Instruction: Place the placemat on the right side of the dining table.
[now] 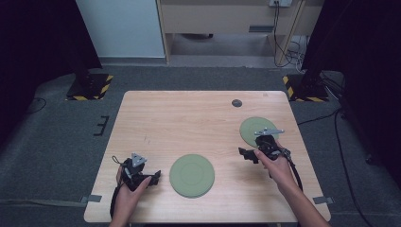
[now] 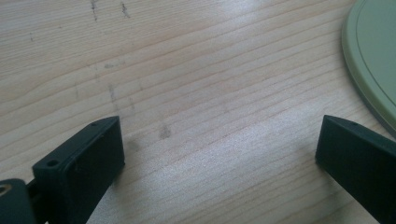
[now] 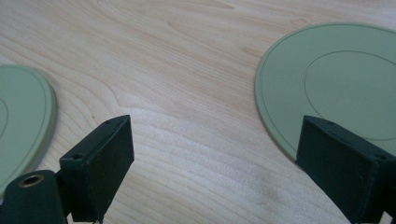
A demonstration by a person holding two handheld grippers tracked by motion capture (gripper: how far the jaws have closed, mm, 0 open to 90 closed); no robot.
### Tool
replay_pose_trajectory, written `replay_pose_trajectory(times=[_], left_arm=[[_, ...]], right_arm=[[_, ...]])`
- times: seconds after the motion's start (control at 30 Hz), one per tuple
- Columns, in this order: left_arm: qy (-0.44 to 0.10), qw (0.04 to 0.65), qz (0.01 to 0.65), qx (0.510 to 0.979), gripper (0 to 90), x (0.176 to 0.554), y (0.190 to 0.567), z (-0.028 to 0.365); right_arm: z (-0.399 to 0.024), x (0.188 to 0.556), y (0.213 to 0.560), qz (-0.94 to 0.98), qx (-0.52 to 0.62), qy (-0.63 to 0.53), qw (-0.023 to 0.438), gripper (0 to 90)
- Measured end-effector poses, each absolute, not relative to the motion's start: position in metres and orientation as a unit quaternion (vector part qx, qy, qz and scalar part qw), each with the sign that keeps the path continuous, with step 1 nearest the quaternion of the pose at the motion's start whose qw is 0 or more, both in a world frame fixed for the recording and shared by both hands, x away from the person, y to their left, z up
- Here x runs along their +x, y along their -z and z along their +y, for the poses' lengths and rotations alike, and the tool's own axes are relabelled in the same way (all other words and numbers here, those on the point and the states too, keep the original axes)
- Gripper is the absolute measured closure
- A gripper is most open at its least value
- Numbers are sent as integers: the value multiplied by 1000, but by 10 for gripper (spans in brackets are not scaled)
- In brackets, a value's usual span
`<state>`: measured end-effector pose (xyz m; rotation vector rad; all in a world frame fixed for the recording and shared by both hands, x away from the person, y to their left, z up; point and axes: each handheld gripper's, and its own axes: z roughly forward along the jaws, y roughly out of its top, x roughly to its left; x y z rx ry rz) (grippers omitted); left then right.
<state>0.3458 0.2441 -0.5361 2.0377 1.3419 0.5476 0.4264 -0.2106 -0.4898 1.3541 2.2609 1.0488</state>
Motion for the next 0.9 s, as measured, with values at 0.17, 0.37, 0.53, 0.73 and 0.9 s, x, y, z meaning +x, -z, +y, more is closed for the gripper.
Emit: replay_pose_trajectory(times=[0.17, 0.37, 0.53, 0.73, 0.9], left_arm=[[-208, 315, 509, 773, 6, 346, 536, 244], [-208, 315, 509, 773, 6, 346, 536, 244], [-208, 315, 510, 773, 5, 346, 536, 244], [-208, 315, 510, 773, 6, 346, 536, 244], [-208, 315, 510, 773, 6, 346, 536, 244]], right_arm=[[-209, 423, 494, 789, 472, -364, 151, 113], [-205, 416, 499, 795, 466, -358, 151, 114], [-200, 408, 509, 802, 463, -350, 140, 110], [-195, 403, 514, 803, 464, -350, 135, 112], [-189, 400, 518, 804, 462, -350, 129, 112]])
